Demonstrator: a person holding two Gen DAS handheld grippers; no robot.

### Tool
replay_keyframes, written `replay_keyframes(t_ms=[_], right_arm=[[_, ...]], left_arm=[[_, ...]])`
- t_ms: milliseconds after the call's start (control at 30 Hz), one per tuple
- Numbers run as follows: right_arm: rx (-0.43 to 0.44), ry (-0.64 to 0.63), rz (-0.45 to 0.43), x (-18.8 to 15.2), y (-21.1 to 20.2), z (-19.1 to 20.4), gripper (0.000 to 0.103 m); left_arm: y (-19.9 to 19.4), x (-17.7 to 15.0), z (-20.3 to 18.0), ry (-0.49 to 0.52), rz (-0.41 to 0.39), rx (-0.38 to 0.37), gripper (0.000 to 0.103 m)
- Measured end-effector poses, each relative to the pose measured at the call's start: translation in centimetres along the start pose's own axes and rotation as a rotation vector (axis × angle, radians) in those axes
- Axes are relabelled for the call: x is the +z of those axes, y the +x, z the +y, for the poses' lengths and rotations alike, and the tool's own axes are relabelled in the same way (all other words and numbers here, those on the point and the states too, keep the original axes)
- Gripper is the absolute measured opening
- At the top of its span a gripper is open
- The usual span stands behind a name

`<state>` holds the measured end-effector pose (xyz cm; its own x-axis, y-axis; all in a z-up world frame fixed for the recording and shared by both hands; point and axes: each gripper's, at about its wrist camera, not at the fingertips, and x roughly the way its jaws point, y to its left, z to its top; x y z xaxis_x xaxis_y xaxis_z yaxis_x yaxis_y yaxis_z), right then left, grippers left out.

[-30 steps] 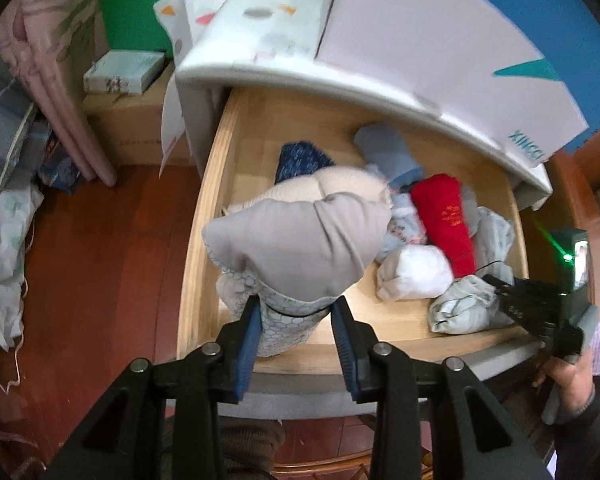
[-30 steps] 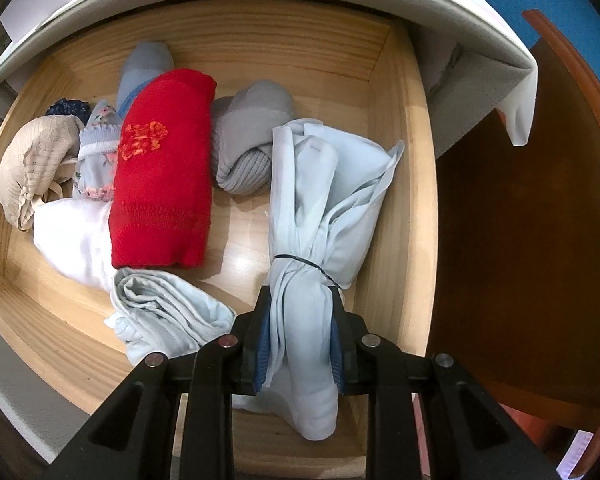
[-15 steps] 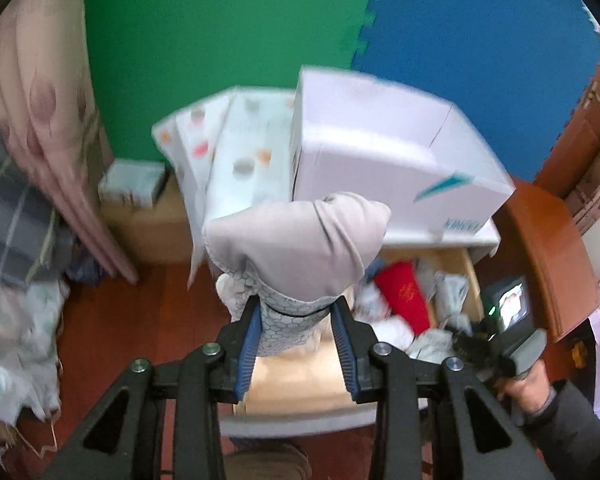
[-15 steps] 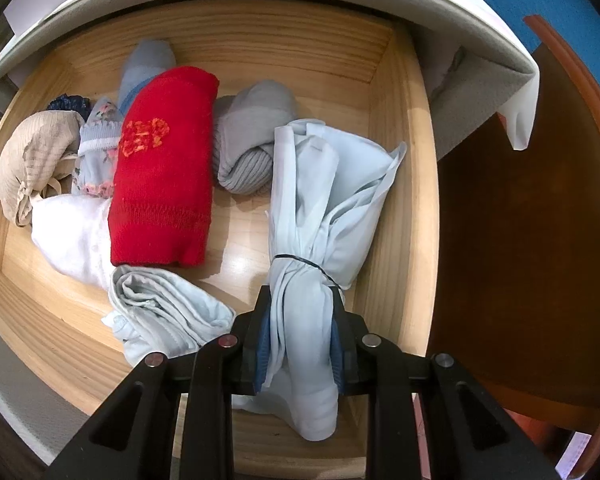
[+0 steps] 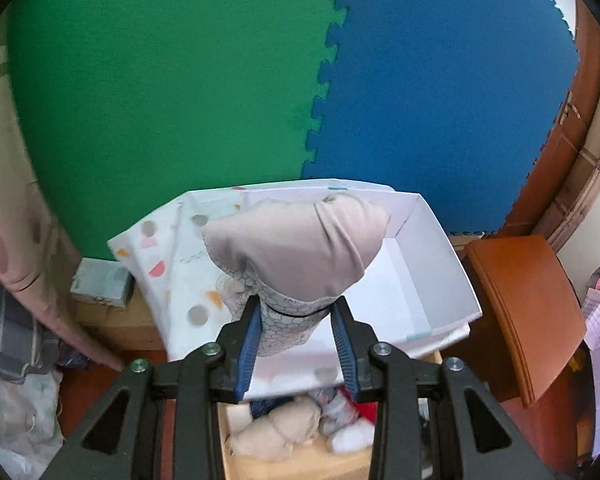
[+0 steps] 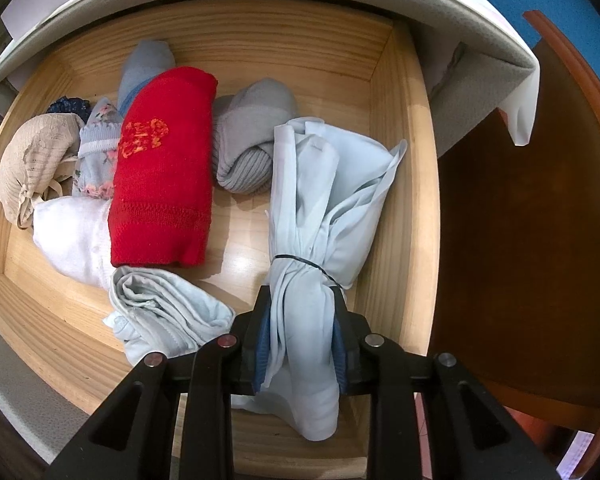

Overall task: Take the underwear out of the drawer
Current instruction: 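Lift the grey rolled underwear with the left tool into the white box and release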

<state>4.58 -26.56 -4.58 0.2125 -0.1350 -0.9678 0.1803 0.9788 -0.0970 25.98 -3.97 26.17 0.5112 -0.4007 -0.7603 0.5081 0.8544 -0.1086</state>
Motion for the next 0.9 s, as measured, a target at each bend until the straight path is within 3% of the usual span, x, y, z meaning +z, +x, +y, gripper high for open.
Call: replay_keyframes(t_ms=[267,433,600,900], right_arm=[[-0.001,-0.006,-0.003,0.0,0.1,0.0,0.025],[0.001,-0.008,-0.004,-0.1,0.0,0.0,0.026],[-0.001,-0.008,-0.005,-0.1,0.0,0.0,0.026],[-0.006,-0.012,-0.006,0.0,0.0,0.0,0.026]], left_arm=[[9.2,0.0,-1.9,0.075,0.124,0.051,0.035],[12.3,-1.8,-1.0,0.037,0.181,0.094,0.035],[13.5,-3.5,1.0,-0.078,0.228,0.124,0.035],[12.8,-4.5,1.2,-0.168,0.196,0.195,0.035]])
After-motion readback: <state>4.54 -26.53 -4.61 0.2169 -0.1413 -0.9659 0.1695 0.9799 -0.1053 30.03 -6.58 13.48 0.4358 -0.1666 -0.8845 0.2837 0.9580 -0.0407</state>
